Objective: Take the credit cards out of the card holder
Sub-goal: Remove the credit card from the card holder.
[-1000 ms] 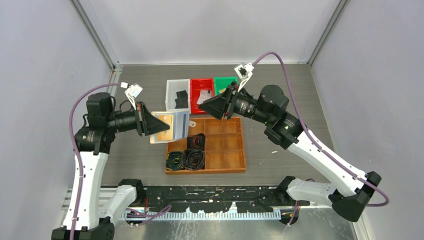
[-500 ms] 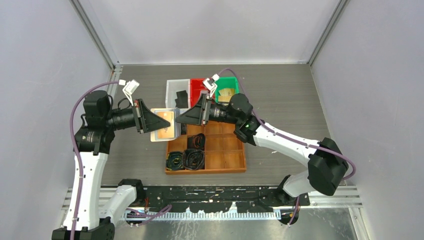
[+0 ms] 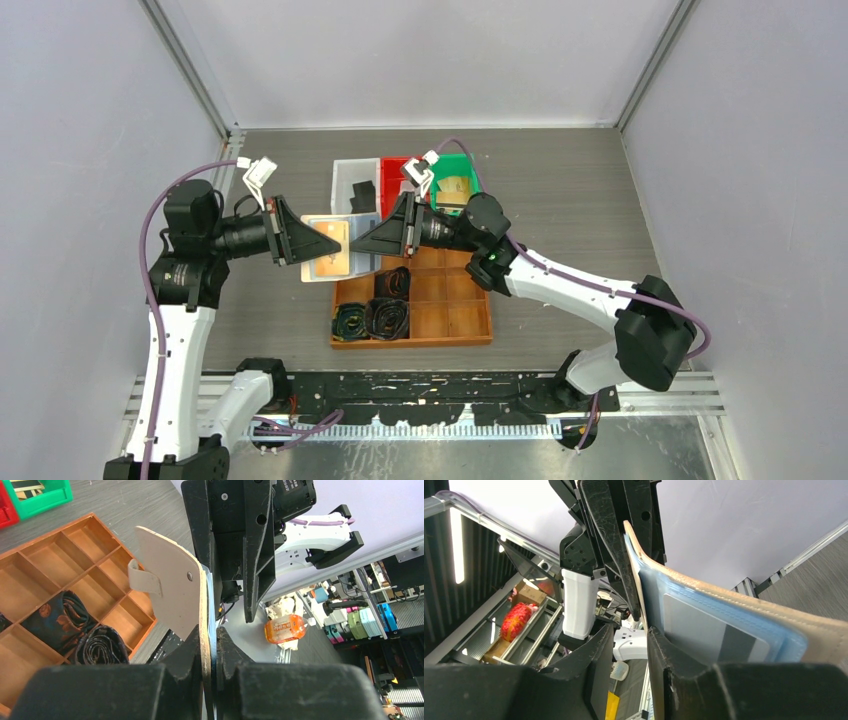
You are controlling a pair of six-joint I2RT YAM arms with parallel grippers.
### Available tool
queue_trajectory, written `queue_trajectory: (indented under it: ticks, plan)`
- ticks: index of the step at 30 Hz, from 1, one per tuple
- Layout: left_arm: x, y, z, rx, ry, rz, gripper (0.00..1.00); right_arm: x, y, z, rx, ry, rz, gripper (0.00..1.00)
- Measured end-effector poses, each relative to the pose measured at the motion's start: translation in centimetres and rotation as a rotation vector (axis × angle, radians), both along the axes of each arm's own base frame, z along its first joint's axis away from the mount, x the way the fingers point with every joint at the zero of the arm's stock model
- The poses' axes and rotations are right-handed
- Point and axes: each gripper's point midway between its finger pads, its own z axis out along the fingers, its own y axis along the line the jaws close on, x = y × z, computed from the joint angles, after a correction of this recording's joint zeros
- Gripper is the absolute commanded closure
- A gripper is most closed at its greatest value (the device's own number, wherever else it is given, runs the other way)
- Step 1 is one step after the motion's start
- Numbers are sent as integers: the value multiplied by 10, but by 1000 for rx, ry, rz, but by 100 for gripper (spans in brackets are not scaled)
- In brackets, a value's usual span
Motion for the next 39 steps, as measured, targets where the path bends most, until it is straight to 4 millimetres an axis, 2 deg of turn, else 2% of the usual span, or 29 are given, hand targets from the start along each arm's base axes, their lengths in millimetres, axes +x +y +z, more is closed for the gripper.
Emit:
queue_trajectory:
  ticks: [7, 13, 20, 29, 31, 34, 39]
  plan:
    - [0, 0, 3, -10, 8, 5, 100, -6, 5, -10, -36, -2, 11, 65]
    - [-3, 0, 9, -26, 2, 13, 100, -13, 9, -10, -34, -6, 30, 74]
    - [-2, 0, 11, -35, 5, 16, 84, -10, 14, -10, -22, -2, 33, 97]
    - [-7, -5, 18, -110, 59, -48, 65, -8, 11, -6, 0, -10, 5, 99]
    - [-9, -5, 20, -122, 66, -62, 68, -8, 10, -6, 3, -11, -2, 99]
    - [-11, -6, 24, -132, 65, -77, 81, -9, 7, -4, 8, -16, -6, 99]
    - [-13, -6, 28, -139, 59, -90, 84, -13, -1, 5, 24, -47, -22, 99]
